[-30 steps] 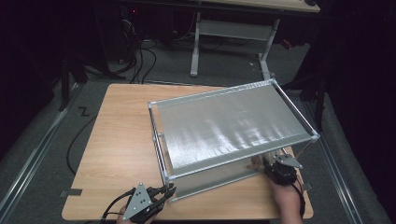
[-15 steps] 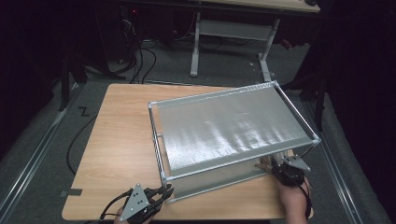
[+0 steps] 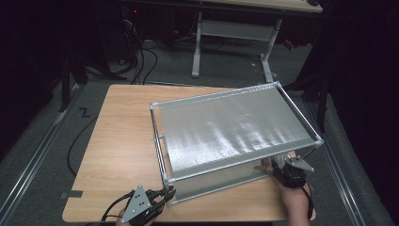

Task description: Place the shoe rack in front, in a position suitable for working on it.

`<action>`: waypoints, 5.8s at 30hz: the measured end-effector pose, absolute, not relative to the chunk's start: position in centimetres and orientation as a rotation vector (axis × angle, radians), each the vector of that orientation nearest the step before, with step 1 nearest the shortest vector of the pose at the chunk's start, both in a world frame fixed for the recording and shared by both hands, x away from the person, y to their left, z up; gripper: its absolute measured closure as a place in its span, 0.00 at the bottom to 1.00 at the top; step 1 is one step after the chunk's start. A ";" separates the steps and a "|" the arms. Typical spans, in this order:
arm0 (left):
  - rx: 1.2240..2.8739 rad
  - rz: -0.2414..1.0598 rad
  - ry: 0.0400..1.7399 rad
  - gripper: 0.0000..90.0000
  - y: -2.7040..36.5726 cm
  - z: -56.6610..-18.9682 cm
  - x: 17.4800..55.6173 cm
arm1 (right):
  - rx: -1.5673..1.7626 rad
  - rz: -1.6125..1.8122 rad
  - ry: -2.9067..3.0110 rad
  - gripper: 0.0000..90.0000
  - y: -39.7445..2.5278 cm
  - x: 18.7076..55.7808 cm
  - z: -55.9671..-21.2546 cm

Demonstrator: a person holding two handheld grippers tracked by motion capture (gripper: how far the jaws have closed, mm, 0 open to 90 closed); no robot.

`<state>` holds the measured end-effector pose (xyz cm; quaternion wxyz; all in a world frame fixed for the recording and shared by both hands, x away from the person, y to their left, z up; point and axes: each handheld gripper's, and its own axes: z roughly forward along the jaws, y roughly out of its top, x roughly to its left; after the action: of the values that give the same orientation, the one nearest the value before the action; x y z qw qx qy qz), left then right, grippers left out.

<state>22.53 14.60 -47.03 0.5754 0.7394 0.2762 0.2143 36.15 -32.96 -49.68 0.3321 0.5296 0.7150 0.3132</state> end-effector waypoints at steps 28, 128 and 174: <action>1.714 0.480 0.647 0.89 14.1 -47.2 22.9 | 1.204 0.862 2.081 0.62 -25.2 35.2 -49.7; 1.709 0.492 0.689 0.89 14.1 -46.8 23.3 | 1.426 0.708 1.848 0.63 -34.6 34.6 -49.7; 1.686 0.431 0.674 0.88 13.7 -47.0 23.1 | 0.837 1.054 2.438 0.66 -12.2 29.4 -49.4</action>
<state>23.09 13.67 -46.98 0.5952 0.7260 0.2902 0.1854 29.37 -12.23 -49.40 0.1774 0.2959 0.8616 0.3723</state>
